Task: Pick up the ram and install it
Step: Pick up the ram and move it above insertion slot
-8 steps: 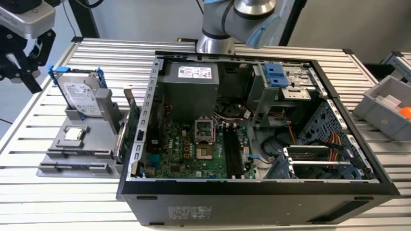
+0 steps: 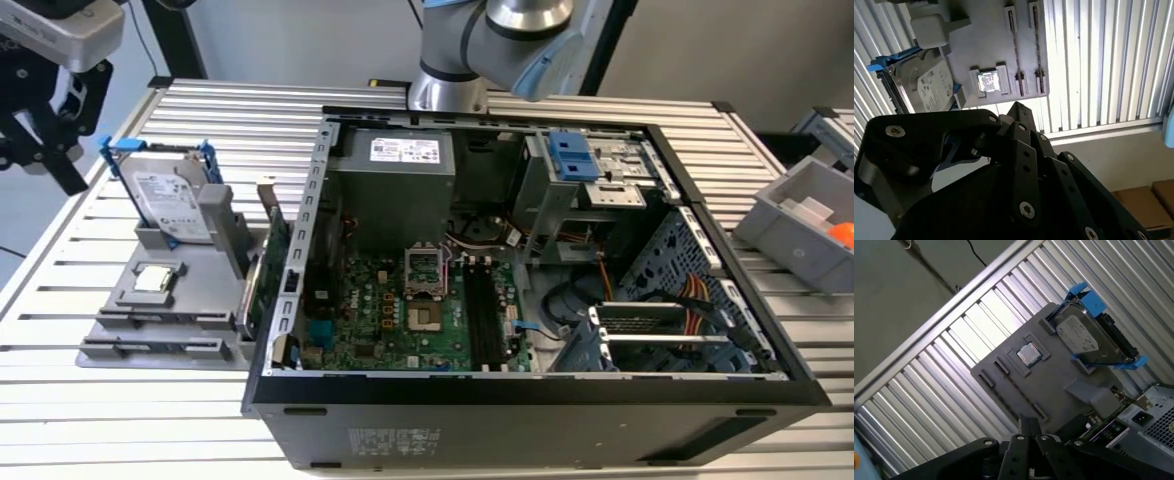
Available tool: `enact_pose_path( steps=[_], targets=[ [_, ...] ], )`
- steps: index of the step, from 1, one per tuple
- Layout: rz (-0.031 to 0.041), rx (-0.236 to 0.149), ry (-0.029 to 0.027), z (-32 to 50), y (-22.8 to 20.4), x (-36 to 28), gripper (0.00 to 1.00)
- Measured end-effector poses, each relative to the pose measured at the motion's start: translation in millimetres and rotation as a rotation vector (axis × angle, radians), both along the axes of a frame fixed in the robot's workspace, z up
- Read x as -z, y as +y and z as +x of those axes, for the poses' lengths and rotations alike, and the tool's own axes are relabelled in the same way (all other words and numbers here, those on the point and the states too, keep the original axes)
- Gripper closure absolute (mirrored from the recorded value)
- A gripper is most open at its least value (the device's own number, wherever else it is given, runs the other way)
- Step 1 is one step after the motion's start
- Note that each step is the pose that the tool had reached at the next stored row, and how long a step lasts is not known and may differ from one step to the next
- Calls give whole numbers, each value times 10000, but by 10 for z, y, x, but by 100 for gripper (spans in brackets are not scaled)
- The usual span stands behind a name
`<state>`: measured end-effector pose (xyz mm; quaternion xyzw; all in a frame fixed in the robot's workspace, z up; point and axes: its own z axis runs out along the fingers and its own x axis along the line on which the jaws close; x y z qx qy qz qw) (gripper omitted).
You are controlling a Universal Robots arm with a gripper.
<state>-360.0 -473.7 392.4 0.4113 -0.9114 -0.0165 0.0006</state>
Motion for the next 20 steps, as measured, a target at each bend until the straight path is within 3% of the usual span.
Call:
enact_pose_path(
  steps=[3, 10, 20],
  targets=[
    [-25, -302, -64, 1, 0, 0, 100],
    [-24, -1208, -65, 0, 2, 0, 100],
    [-18, -2981, -67, 0, 2, 0, 100]
  ],
)
